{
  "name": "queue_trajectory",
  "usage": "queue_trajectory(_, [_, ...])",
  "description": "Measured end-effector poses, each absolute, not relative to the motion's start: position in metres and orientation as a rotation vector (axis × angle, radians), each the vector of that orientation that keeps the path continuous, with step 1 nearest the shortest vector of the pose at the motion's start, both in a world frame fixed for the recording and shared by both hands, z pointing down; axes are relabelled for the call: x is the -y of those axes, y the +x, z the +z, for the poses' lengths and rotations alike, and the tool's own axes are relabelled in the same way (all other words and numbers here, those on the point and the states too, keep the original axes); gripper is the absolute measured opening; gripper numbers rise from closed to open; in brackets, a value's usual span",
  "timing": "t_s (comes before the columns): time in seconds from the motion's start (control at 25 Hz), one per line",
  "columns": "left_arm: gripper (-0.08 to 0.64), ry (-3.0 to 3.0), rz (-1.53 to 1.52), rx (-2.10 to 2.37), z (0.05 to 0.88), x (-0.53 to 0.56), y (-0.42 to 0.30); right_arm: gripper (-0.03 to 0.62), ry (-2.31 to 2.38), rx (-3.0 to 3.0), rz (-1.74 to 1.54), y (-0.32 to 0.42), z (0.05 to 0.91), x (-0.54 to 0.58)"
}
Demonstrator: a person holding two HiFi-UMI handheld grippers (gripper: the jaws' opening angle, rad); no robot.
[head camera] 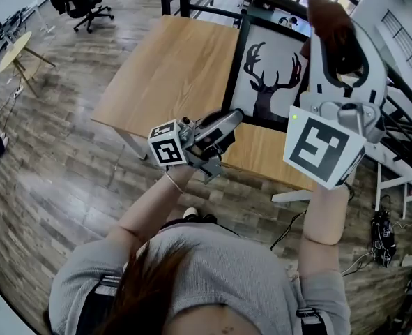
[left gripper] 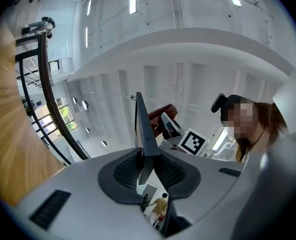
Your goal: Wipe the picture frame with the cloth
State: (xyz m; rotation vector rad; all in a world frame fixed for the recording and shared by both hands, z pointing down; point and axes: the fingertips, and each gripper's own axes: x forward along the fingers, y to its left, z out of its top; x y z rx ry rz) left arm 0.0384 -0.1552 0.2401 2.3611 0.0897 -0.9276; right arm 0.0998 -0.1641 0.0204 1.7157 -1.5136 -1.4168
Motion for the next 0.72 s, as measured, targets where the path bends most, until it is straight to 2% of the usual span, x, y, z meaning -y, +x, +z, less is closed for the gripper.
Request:
queue_trajectory(0.24, [0.072, 2.368, -0.961, -0.118, 0.236, 0.152, 0.036, 0.133, 1.526, 1.442, -1.362, 0.082, 0.068, 0.201])
queue_trajectory(0.72, [0.074, 2.396, -1.03, -0.151, 0.234, 0.147, 0.033, 0.133, 1.414, 1.542, -1.256, 0.064, 0.119, 0.199])
